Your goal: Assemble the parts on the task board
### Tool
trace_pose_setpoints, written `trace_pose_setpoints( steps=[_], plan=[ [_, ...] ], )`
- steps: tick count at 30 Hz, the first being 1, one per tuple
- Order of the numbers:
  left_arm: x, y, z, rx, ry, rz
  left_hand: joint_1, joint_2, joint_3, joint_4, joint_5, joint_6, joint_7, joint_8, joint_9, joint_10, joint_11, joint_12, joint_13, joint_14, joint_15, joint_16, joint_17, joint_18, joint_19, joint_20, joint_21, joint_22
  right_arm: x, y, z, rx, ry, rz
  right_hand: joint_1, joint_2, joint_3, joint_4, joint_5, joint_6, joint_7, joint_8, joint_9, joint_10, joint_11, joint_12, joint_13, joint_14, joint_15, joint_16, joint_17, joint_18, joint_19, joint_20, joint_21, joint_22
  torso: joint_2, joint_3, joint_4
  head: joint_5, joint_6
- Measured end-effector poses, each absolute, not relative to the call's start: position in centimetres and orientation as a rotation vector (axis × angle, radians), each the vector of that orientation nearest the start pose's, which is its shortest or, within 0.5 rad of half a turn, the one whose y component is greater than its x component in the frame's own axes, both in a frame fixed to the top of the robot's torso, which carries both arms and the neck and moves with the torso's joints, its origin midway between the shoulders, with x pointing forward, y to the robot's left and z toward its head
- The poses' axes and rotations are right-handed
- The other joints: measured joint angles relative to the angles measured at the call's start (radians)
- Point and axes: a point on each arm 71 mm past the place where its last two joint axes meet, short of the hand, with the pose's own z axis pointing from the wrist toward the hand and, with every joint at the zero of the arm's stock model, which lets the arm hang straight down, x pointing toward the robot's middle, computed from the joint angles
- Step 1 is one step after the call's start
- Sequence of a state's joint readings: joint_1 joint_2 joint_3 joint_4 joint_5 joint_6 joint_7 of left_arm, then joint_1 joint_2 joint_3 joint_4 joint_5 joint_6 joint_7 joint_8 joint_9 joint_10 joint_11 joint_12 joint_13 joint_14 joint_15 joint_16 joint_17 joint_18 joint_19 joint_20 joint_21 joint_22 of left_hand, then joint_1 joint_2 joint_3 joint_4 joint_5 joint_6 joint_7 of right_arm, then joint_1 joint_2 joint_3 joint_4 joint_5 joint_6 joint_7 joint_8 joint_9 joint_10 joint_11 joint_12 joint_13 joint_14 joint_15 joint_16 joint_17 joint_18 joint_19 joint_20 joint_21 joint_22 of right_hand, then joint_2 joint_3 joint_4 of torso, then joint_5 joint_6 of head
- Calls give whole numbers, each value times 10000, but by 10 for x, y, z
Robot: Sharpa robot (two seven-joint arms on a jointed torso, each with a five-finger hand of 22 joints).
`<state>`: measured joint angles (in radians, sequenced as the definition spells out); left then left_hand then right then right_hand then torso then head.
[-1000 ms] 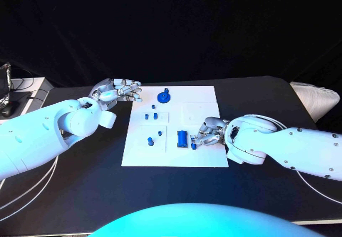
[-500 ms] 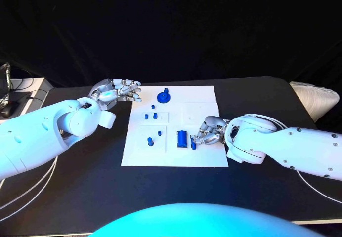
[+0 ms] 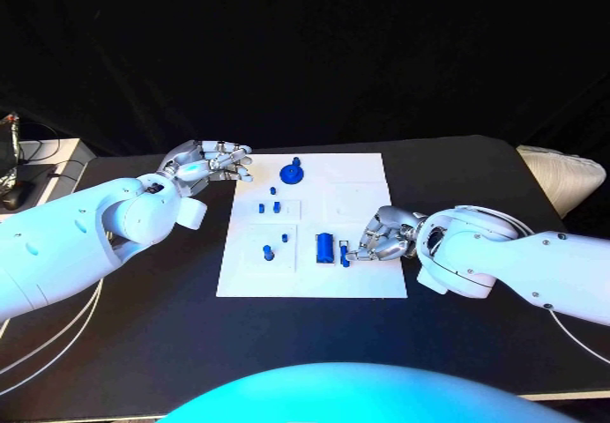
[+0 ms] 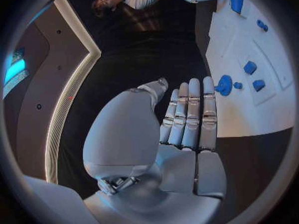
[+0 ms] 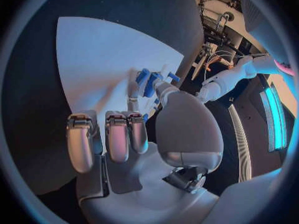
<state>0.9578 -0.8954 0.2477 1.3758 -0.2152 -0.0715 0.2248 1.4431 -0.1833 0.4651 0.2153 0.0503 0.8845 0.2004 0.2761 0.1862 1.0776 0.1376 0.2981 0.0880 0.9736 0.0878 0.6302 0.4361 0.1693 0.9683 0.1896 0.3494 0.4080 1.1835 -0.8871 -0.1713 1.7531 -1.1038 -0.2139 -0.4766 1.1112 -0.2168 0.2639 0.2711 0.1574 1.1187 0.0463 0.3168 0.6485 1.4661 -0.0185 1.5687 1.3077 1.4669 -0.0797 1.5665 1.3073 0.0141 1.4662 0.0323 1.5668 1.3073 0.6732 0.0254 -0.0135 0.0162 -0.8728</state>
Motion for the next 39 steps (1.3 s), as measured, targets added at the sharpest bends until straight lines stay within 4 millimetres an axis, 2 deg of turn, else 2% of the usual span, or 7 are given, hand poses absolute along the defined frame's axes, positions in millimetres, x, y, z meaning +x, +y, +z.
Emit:
trace_pose_setpoints(
  steps=[3,8,16,25,30,34,39],
  plan=[
    [498,278,-213,-11312,15375,-14915,0,0,0,0,0,0,0,0,0,0,0,0,0,0,0,0,-1,0,0,0,0,0,411,-179,-244,2154,21881,5955,772,189,-706,99,-578,58,-59,160,-16,3,-105,0,0,-23,-22,0,0,0,-1,-72,0,0,0,0,-6,-2,0],
    [498,278,-214,-11310,15378,-14925,0,0,0,0,0,0,0,0,0,0,0,0,-1,0,0,0,-1,0,0,0,0,1,410,-178,-245,2015,22052,6028,1436,320,-1019,124,-883,159,-160,353,6,7,-156,0,-1,-5,-66,0,0,1,0,-72,0,3,-3,0,-8,-21,0],
    [498,277,-214,-11311,15379,-14929,0,0,0,56,0,0,0,0,1,0,0,0,9,0,0,0,15,0,0,0,-39,-15,411,-175,-250,1934,22193,5915,1525,405,-1070,174,-883,210,-210,507,69,-2,-180,0,-2,-4,-137,0,0,1,0,-143,0,7,-3,-5,0,-51,0],
    [498,278,-214,-11311,15377,-14921,0,0,0,56,0,0,0,0,1,0,0,0,8,0,0,0,14,0,0,0,-40,-15,415,-171,-254,1971,22141,5592,1299,734,-1095,200,-664,238,-239,684,139,-1,-252,0,-2,-4,-137,0,0,1,0,-143,0,7,11,-11,11,-33,0],
    [498,278,-213,-11311,15377,-14918,0,0,0,55,0,0,0,0,1,0,0,0,8,0,0,0,14,0,0,0,-39,-14,417,-169,-255,1927,22050,5405,1299,734,-1095,200,-663,238,-239,700,148,-1,-252,0,-2,-4,-137,0,0,1,0,-143,0,6,11,-12,11,-35,0],
    [497,278,-213,-11311,15377,-14918,0,0,0,55,0,0,0,0,1,0,0,0,8,0,0,0,14,0,0,0,-39,-14,418,-168,-256,1867,21943,5259,1381,819,-1095,200,-546,238,-239,778,178,-1,-251,0,-3,-5,-209,0,0,0,-29,-185,0,6,8,-11,8,-33,0],
    [497,278,-213,-11311,15376,-14915,0,0,0,55,0,0,0,0,1,0,0,0,7,0,0,0,13,0,0,0,-39,-14,419,-167,-257,1787,21801,5135,1381,920,-1065,169,-332,181,-294,854,196,-1,-251,0,-3,-5,-209,0,0,1,0,-216,-1,5,3,-6,6,-30,0]
  ],
)
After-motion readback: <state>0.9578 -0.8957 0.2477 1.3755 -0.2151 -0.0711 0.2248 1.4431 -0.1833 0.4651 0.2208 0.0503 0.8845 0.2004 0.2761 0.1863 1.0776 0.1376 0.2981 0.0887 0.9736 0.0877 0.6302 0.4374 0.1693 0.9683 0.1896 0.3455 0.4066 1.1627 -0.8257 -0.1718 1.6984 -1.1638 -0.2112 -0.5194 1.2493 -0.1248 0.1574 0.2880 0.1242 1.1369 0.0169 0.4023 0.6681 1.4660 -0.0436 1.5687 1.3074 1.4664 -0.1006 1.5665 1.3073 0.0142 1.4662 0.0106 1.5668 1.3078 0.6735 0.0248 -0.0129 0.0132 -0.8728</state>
